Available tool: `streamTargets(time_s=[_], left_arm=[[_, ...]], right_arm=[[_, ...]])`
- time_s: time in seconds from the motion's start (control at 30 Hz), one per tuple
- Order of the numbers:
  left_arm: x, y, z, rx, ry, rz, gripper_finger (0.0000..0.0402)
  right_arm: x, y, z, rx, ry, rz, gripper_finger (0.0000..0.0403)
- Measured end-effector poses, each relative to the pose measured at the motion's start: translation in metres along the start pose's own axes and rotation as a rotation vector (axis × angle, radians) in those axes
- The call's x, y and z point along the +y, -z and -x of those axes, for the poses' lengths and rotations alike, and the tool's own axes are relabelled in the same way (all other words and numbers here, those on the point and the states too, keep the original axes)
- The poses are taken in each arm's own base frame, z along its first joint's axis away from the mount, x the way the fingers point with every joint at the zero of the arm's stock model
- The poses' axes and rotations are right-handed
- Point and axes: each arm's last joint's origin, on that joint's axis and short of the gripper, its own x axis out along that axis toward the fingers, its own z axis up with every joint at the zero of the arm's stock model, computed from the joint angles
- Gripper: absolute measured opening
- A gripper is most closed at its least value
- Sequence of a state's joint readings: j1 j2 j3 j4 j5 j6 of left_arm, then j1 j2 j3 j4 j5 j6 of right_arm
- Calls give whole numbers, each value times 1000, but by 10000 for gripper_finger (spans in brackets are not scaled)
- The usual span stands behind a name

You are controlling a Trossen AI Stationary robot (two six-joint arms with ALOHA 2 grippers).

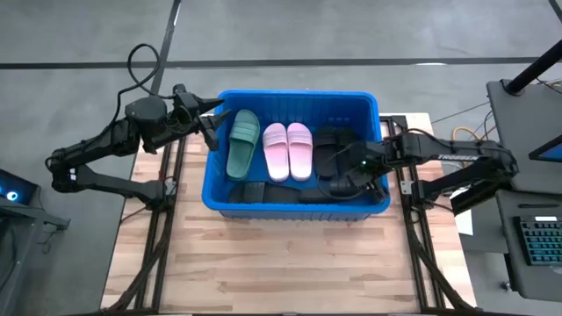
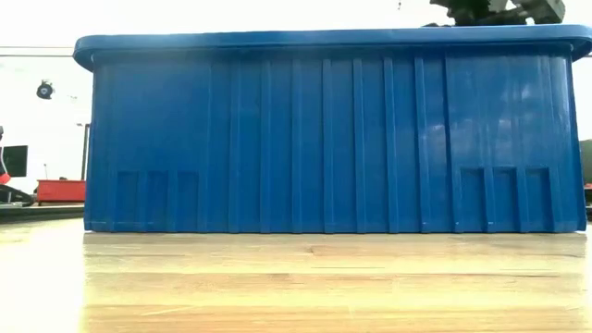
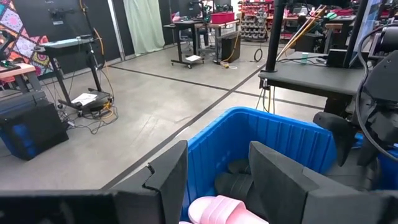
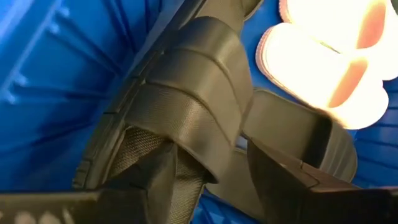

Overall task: Pick and place slides into bin
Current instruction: Put the black slide into the blue bin

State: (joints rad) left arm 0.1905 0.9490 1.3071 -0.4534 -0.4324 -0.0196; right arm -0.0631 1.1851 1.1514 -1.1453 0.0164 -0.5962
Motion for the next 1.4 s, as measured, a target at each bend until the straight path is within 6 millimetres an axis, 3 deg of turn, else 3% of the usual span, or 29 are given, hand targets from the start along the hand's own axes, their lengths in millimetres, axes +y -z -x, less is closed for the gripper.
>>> streamTargets(time_s=[0.2,0.3,0.47,0.73,0.87,1.03,1.27,1.4], left_arm=[[0,0,0,0,0,0,157],[0,0,0,0,0,0,157],[0,0,0,0,0,0,157],[0,1,0,8,0,-5,157],[0,2,0,12,0,-7,157],[0,2,0,14,0,-8,157],[0,2,-1,16,0,-17,157],[0,3,-1,22,0,-25,157]], right_arm=[[-9,-13,10,-9,0,-69,185],[-9,-17,11,-18,-84,-69,180],[-10,-20,-1,41,-140,-42,184],[-15,-23,-22,145,-114,-11,238],[-16,-26,-30,174,-136,-2,242],[-17,-26,-29,164,-135,50,177],[-16,-25,-20,124,-90,129,25],[-16,-30,-16,153,61,202,14]])
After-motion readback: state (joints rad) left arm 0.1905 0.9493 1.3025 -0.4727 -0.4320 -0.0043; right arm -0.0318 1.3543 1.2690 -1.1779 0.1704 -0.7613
